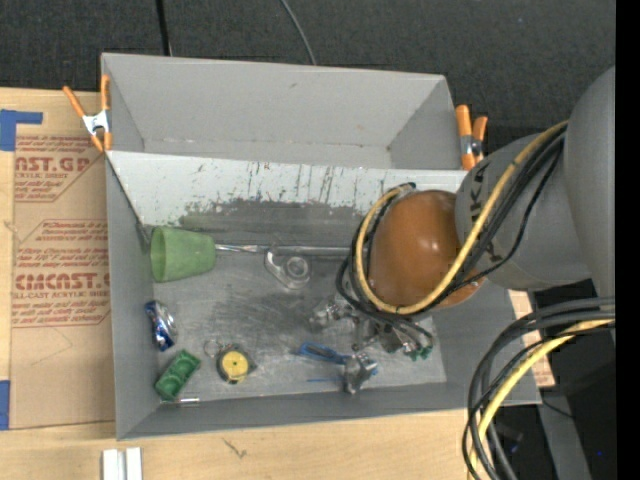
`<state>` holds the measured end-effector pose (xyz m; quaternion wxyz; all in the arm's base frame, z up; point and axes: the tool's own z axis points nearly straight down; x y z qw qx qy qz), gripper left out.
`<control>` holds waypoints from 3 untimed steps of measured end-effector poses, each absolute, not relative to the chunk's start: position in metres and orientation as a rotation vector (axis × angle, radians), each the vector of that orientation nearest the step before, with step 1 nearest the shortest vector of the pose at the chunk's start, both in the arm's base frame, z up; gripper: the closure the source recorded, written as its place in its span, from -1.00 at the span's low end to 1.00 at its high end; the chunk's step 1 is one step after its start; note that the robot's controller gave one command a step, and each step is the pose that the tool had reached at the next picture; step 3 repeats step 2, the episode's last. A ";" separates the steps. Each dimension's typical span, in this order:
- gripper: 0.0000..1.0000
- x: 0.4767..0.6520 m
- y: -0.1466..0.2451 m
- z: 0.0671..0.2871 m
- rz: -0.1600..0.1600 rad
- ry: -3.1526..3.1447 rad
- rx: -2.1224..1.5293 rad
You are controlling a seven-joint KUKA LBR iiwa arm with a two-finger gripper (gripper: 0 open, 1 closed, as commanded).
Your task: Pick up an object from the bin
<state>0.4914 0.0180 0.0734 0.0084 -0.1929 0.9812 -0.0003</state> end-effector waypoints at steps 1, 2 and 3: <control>1.00 0.489 0.018 0.072 0.001 3.077 -0.603; 1.00 0.487 -0.013 0.327 -0.004 3.062 -0.651; 1.00 0.487 -0.013 0.327 -0.004 3.062 -0.651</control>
Offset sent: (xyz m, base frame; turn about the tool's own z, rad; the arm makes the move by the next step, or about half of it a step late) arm 0.0000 0.0000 0.0000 0.0000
